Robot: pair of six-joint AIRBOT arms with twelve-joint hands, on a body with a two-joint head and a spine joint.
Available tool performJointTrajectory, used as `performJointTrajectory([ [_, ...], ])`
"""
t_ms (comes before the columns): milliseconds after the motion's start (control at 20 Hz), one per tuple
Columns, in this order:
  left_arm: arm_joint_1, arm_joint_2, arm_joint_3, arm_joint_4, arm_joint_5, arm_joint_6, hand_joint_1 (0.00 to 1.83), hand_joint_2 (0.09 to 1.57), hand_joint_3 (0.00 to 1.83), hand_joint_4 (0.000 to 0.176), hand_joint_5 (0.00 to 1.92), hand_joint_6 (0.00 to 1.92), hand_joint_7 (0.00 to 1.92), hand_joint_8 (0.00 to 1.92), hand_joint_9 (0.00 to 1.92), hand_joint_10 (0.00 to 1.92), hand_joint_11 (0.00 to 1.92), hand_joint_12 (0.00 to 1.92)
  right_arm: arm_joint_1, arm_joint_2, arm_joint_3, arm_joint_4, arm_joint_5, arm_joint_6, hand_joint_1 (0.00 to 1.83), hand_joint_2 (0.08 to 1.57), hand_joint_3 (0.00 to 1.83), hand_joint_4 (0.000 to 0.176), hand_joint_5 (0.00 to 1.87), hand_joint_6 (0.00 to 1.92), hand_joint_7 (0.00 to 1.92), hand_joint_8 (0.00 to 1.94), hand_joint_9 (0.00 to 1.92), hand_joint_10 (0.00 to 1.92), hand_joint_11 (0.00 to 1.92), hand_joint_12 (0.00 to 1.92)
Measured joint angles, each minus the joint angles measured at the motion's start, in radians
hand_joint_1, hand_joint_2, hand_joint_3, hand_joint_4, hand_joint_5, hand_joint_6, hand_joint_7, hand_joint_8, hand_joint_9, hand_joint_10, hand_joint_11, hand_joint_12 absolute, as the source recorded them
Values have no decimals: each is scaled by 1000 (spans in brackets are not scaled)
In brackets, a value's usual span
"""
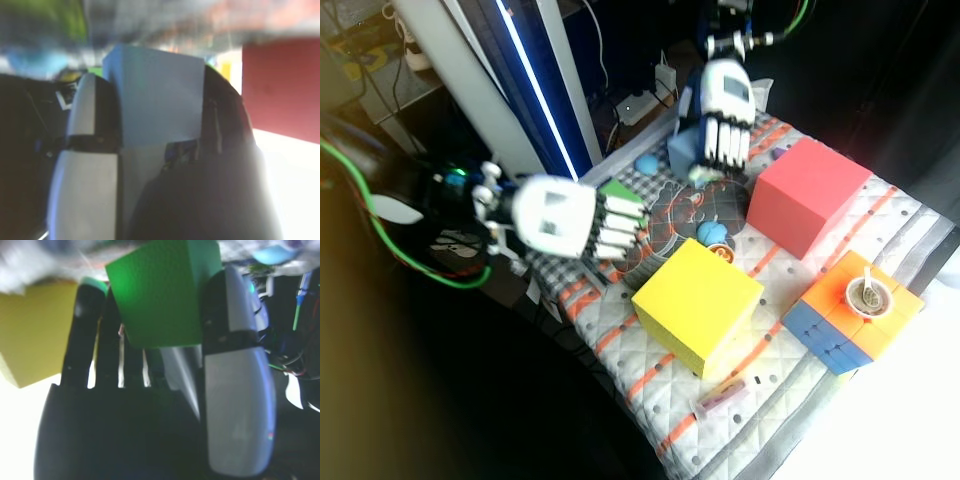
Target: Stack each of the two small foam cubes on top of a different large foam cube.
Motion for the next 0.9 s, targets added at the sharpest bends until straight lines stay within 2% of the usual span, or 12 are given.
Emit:
performJointTrajectory([
  [100, -9, 26, -12, 26, -23, 0, 1604, 1291, 0, 0, 60, 1528, 23, 1471, 453, 1783, 208, 1739, 13, 33, -11, 0, 43, 0, 1073, 1391, 0, 0, 434, 1637, 603, 1785, 537, 1917, 645, 1921],
  [200, -35, 38, -19, 43, -48, 0, 1600, 1256, 0, 0, 108, 1431, 40, 1338, 523, 1697, 148, 1674, 37, 53, -14, -2, 79, 0, 1035, 1410, 3, 0, 402, 1733, 566, 1782, 517, 1917, 619, 1921],
  [250, -54, 43, -18, 48, -53, -1, 1597, 1265, 2, 0, 108, 1367, 29, 1376, 510, 1720, 264, 1766, 57, 57, -13, -5, 84, 0, 1217, 1360, 0, 0, 166, 1638, 562, 1706, 527, 1917, 602, 1921],
  [350, -88, 43, -5, 43, -57, 0, 1599, 1250, 0, 0, 143, 1245, 19, 1442, 551, 1697, 604, 1913, 97, 58, 0, -18, 88, 1, 1301, 1301, 0, 0, 200, 1578, 659, 1580, 752, 1921, 817, 1921],
  [400, -103, 47, 2, 37, -56, 0, 1598, 1238, 0, 0, 129, 1255, 39, 1391, 577, 1664, 617, 1899, 114, 58, 10, -19, 87, 0, 1424, 1296, 0, 0, 225, 1542, 573, 1579, 681, 1755, 792, 1921],
  [550, -169, 52, 34, 8, -40, 1, 1599, 1223, 0, 0, 83, 1232, 107, 1367, 596, 1631, 469, 1921, 196, 58, 41, -13, 71, 0, 1452, 1286, 0, 0, 213, 1605, 525, 1569, 685, 1682, 749, 1921],
  [650, -209, 55, 56, -2, -29, 0, 1443, 1175, 0, 0, 143, 928, 106, 1205, 418, 1593, 416, 1883, 249, 56, 61, -18, 55, 0, 1446, 1286, 0, 0, 215, 1662, 526, 1562, 658, 1710, 668, 1921],
  [700, -228, 55, 68, -9, -15, -1, 1401, 1171, 0, 0, 188, 1002, 126, 1152, 369, 1594, 331, 1848, 280, 47, 78, -21, 35, 0, 1126, 1366, 10, 0, 391, 1787, 566, 1617, 511, 1796, 611, 1921],
  [750, -253, 55, 84, -9, 17, 1, 1398, 1187, 1, 0, 204, 1050, 133, 1099, 318, 1603, 341, 1839, 310, 37, 99, -18, 5, 0, 1247, 1327, 0, 0, 219, 1750, 593, 1620, 525, 1860, 686, 1921],
  [800, -280, 53, 97, -12, 47, 5, 1304, 1283, 8, 0, 171, 651, 491, 1511, 479, 1691, 683, 1905, 329, 27, 114, -15, -16, 0, 1266, 1321, 0, 0, 146, 1737, 591, 1627, 499, 1828, 632, 1921],
  [850, -309, 46, 111, -32, 67, 37, 1302, 1275, 1, 0, 252, 356, 624, 1538, 723, 1810, 966, 1918, 352, 19, 131, -15, -53, 0, 1270, 1318, 0, 0, 129, 1713, 591, 1627, 524, 1849, 695, 1921],
  [900, -323, 42, 115, -63, 69, 82, 1300, 1280, 0, 0, 340, 286, 637, 1557, 777, 1849, 1027, 1920, 368, 13, 143, -16, -77, 0, 1272, 1315, 0, 0, 121, 1701, 594, 1623, 528, 1853, 700, 1921],
])
